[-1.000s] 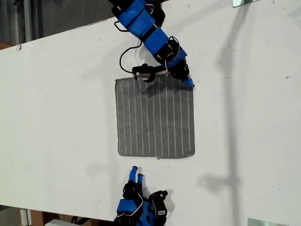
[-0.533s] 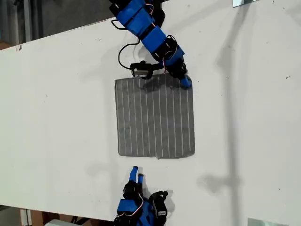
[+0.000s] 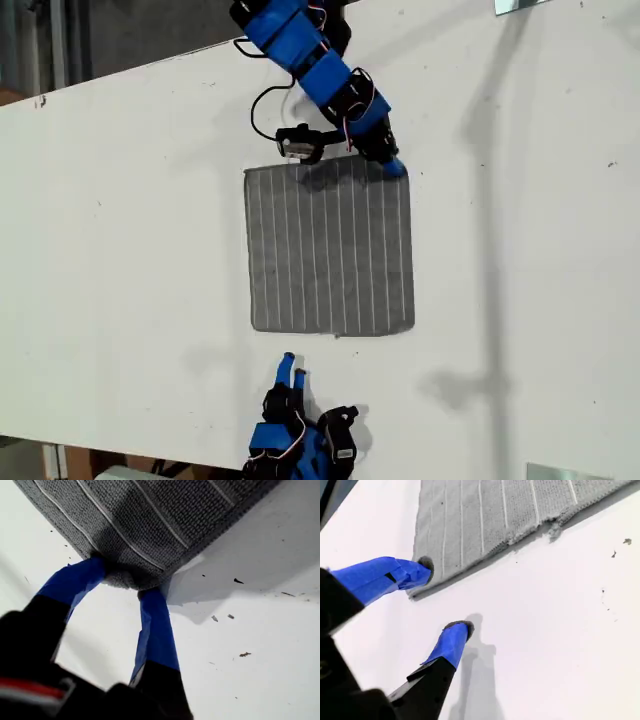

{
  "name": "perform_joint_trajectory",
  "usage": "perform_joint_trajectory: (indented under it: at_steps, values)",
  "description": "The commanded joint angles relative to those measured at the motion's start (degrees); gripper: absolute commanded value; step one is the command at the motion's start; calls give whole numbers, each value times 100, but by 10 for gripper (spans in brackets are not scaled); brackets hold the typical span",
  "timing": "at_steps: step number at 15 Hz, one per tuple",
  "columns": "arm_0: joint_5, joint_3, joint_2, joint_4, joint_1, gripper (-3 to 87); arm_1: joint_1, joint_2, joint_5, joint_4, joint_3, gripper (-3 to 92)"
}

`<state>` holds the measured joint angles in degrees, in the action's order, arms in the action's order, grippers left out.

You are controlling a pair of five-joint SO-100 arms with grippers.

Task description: Grasp corners of a square towel and fold twice.

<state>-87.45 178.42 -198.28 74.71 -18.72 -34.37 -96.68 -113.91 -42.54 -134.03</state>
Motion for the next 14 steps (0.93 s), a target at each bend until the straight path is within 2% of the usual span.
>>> perform_joint_trajectory:
  at_steps: [1, 2, 4, 6, 9, 11, 12, 14]
  values:
    - [-79, 44, -35, -132, 62, 209, -44, 9, -9, 79, -9, 78]
    - [-123, 44, -35, -132, 132, 208, -44, 123, 18, 237, -9, -1]
    - [-352, 44, -35, -246, 431, 196, 0, 325, 149, 158, 264, -1]
    - [-510, 9, -35, -703, 923, 189, 132, 519, 413, -176, 677, -1]
    - [-483, -554, -35, -712, 1362, 178, 501, 826, 1037, -773, 1450, -1]
    - [-791, -1160, 158, -738, 1925, 173, 686, 1116, 1345, -976, 1846, -1]
    - [-853, -1564, 729, -817, 2065, 173, 809, 1230, 1573, -1204, 2153, -1]
    - [-782, -2145, 2206, -1389, 2188, 175, 1002, 1573, 1942, -1828, 3023, -1]
